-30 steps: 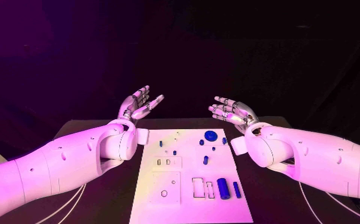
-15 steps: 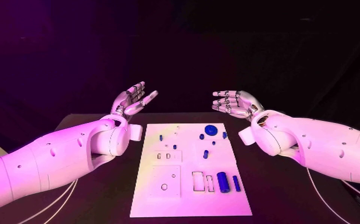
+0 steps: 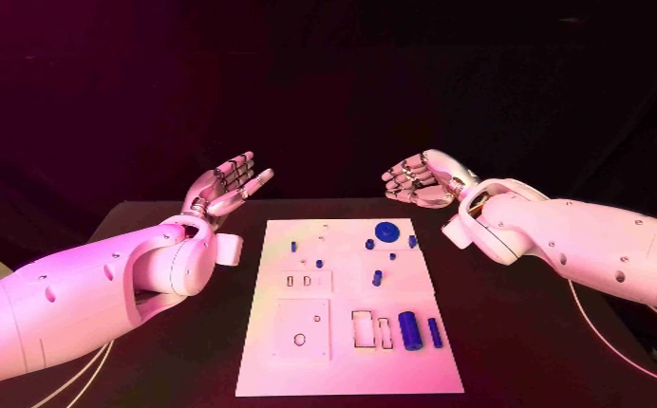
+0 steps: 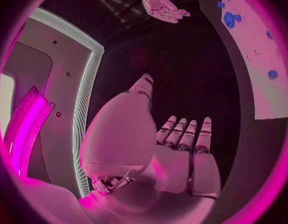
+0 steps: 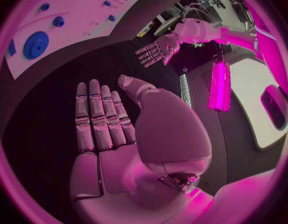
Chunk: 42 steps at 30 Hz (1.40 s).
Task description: Assemble the parts on the task board
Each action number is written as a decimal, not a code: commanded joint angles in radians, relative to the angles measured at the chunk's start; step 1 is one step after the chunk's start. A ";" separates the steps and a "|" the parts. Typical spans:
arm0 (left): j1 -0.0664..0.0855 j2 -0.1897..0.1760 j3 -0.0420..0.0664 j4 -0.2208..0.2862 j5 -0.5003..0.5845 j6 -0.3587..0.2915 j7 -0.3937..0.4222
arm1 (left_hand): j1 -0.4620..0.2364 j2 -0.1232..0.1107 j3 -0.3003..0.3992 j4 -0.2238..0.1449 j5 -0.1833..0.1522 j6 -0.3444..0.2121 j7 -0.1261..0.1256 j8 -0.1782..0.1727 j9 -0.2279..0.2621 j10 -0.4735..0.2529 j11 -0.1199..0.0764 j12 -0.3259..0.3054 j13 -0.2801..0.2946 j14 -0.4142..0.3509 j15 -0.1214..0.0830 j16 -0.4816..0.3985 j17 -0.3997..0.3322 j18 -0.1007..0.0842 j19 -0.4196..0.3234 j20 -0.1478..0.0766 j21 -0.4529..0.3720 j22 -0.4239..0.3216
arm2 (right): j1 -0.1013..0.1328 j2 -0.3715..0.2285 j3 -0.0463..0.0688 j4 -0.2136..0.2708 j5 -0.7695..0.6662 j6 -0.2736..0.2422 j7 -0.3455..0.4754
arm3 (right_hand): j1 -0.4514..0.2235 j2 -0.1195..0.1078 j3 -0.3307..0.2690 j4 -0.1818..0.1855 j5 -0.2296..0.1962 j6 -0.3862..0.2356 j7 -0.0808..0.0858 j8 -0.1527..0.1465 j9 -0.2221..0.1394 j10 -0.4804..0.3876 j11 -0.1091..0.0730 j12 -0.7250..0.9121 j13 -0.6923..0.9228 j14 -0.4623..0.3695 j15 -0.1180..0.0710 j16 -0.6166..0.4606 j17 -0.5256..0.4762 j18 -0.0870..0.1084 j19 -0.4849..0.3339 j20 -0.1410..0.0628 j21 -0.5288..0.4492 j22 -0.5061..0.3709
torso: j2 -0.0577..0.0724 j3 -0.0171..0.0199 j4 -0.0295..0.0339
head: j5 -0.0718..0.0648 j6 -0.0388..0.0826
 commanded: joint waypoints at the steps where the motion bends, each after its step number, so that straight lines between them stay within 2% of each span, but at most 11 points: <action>1: 0.003 -0.021 0.002 0.038 0.000 0.031 0.003 | 0.003 0.007 0.000 0.000 0.000 0.010 0.068 0.003 0.002 0.011 -0.001 0.003 0.001 0.006 0.001 0.004 0.001 0.014 0.008 0.000 0.007 0.001 | 0.009 0.001 0.000 -0.001 -0.309 0.080 -0.106 | 0.003 -0.018 -0.003 0.001 -0.012 0.032 -0.018 0.012 0.004 0.079 -0.033 0.010 0.004 0.151 -0.053 0.085 0.058 0.007 0.129 -0.059 0.082 0.038 | 0.024 -0.0005 0.0115 | -0.008 0.005; 6: 0.003 -0.064 0.003 0.111 0.003 0.033 -0.001 | 0.003 0.007 0.000 0.000 0.000 0.012 0.069 0.004 0.002 0.012 0.000 0.003 0.001 0.007 0.002 0.004 0.002 0.014 0.010 0.000 0.008 0.002 | 0.018 0.006 0.001 0.000 -0.495 0.127 -0.179 | 0.010 -0.039 -0.031 0.001 -0.020 0.057 -0.032 0.010 0.005 0.096 -0.050 -0.015 -0.002 0.275 -0.086 0.193 0.158 0.005 0.229 -0.112 0.187 0.097 | 0.046 -0.0039 0.0230 | -0.021 0.011; 9: 0.003 -0.084 0.005 0.143 0.006 0.034 -0.002 | 0.004 0.007 0.000 0.000 0.000 0.013 0.070 0.004 0.002 0.011 0.001 0.003 0.001 0.007 0.003 0.004 0.002 0.015 0.011 0.000 0.008 0.002 | 0.020 0.010 0.001 0.004 -0.561 0.139 -0.204 | 0.008 -0.048 -0.046 0.006 -0.010 0.070 -0.039 0.006 0.003 0.086 -0.055 -0.012 0.000 0.320 -0.095 0.284 0.233 0.003 0.260 -0.128 0.250 0.139 | 0.057 -0.0052 0.0264 | -0.025 0.009; 13: 0.004 -0.103 0.006 0.180 0.013 0.035 -0.004 | 0.004 0.007 0.000 0.000 0.000 0.014 0.071 0.005 0.002 0.010 0.001 0.003 0.001 0.007 0.003 0.004 0.002 0.015 0.012 0.000 0.008 0.002 | 0.021 0.014 0.001 0.010 -0.624 0.142 -0.234 | 0.007 -0.059 -0.037 0.023 -0.002 0.083 -0.046 -0.002 0.003 0.095 -0.062 -0.013 0.001 0.317 -0.102 0.459 0.367 0.002 0.270 -0.142 0.345 0.211 | 0.071 -0.0066 0.0313 | -0.028 0.008; 18: 0.004 -0.117 0.009 0.216 0.022 0.033 -0.001 | 0.005 0.008 0.000 0.000 0.000 0.020 0.074 0.006 0.004 0.011 0.001 0.002 0.001 0.008 0.005 0.004 0.002 0.015 0.018 0.000 0.010 0.003 | 0.021 0.017 0.001 0.018 -0.671 0.145 -0.283 | -0.001 -0.076 -0.032 0.037 0.016 0.086 -0.053 -0.007 0.006 0.083 -0.063 -0.013 0.001 0.301 -0.100 0.565 0.440 0.001 0.259 -0.138 0.399 0.259 | 0.084 -0.0067 0.0359 | -0.035 0.012; 19: 0.005 -0.118 0.009 0.221 0.024 0.032 -0.001 | 0.005 0.008 0.000 0.000 0.000 0.020 0.074 0.006 0.004 0.011 0.002 0.002 0.001 0.008 0.005 0.004 0.002 0.015 0.019 0.000 0.010 0.003 | 0.021 0.017 0.001 0.020 -0.679 0.146 -0.291 | -0.005 -0.079 -0.029 0.042 0.026 0.089 -0.058 -0.006 0.008 0.085 -0.065 -0.012 0.001 0.343 -0.101 0.717 0.593 0.002 0.273 -0.139 0.426 0.278 | 0.086 -0.0065 0.0366 | -0.037 0.013; 21: 0.005 -0.121 0.010 0.231 0.026 0.033 0.000 | 0.005 0.008 0.000 0.000 0.000 0.020 0.074 0.006 0.004 0.012 0.002 0.002 0.001 0.009 0.005 0.004 0.002 0.016 0.022 0.000 0.011 0.004 | 0.020 0.020 0.001 0.020 -0.695 0.150 -0.305 | -0.007 -0.083 -0.020 0.049 0.027 0.093 -0.061 -0.005 0.012 0.091 -0.068 -0.013 0.001 0.359 -0.103 0.831 0.705 0.003 0.279 -0.140 0.455 0.303 | 0.091 -0.0061 0.0382 | -0.042 0.013; 22: 0.005 -0.122 0.010 0.234 0.027 0.033 0.000 | 0.005 0.009 0.001 0.000 0.000 0.021 0.075 0.007 0.004 0.012 0.002 0.002 0.001 0.009 0.005 0.004 0.002 0.016 0.024 0.000 0.012 0.004 | 0.020 0.021 0.001 0.020 -0.701 0.151 -0.310 | -0.008 -0.088 -0.015 0.053 0.028 0.093 -0.062 -0.004 0.015 0.093 -0.069 -0.013 0.001 0.371 -0.103 0.910 0.786 -0.009 0.309 -0.141 0.536 0.398 | 0.093 -0.0061 0.0387 | -0.042 0.014; 29: 0.007 -0.123 0.011 0.247 0.031 0.034 0.001 | 0.006 0.014 0.004 0.000 -0.001 0.031 0.079 0.009 0.006 0.020 0.004 0.003 0.002 0.015 0.009 0.005 0.003 0.016 0.042 0.002 0.018 0.007 | 0.014 0.028 0.000 0.022 -0.727 0.172 -0.325 | -0.010 -0.094 0.001 0.063 0.027 0.094 -0.063 -0.002 0.024 0.090 -0.069 -0.012 0.001 0.377 -0.101 1.022 0.898 -0.030 0.350 -0.140 0.674 0.565 | 0.103 -0.0050 0.0438 | -0.046 0.011; 36: 0.011 -0.126 0.011 0.250 0.038 0.039 0.001 | 0.011 0.036 0.023 -0.003 -0.004 0.092 0.097 0.030 0.019 0.076 0.019 0.008 0.006 0.097 0.031 0.021 0.016 -0.008 0.151 0.002 0.055 0.023 | 0.007 0.033 0.000 0.025 -0.738 0.190 -0.327 | -0.012 -0.094 0.005 0.068 0.025 0.093 -0.063 -0.002 0.028 0.090 -0.069 -0.012 0.001 0.380 -0.101 1.055 0.932 -0.036 0.362 -0.140 0.715 0.616 | 0.113 -0.0014 0.0471 | -0.046 0.011; 42: 0.013 -0.125 0.011 0.249 0.045 0.030 0.017 | 0.019 0.050 0.042 -0.007 -0.005 0.147 0.113 0.050 0.031 0.185 0.039 0.021 0.014 0.192 0.026 0.044 0.031 0.003 0.253 0.000 0.089 0.034 | 0.004 0.036 0.000 0.026 -0.744 0.192 -0.323 | -0.012 -0.097 0.006 0.069 0.027 0.092 -0.064 -0.001 0.029 0.087 -0.068 -0.014 0.001 0.376 -0.100 1.051 0.921 -0.034 0.353 -0.139 0.706 0.604 | 0.115 -0.0019 0.0484 | -0.047 0.012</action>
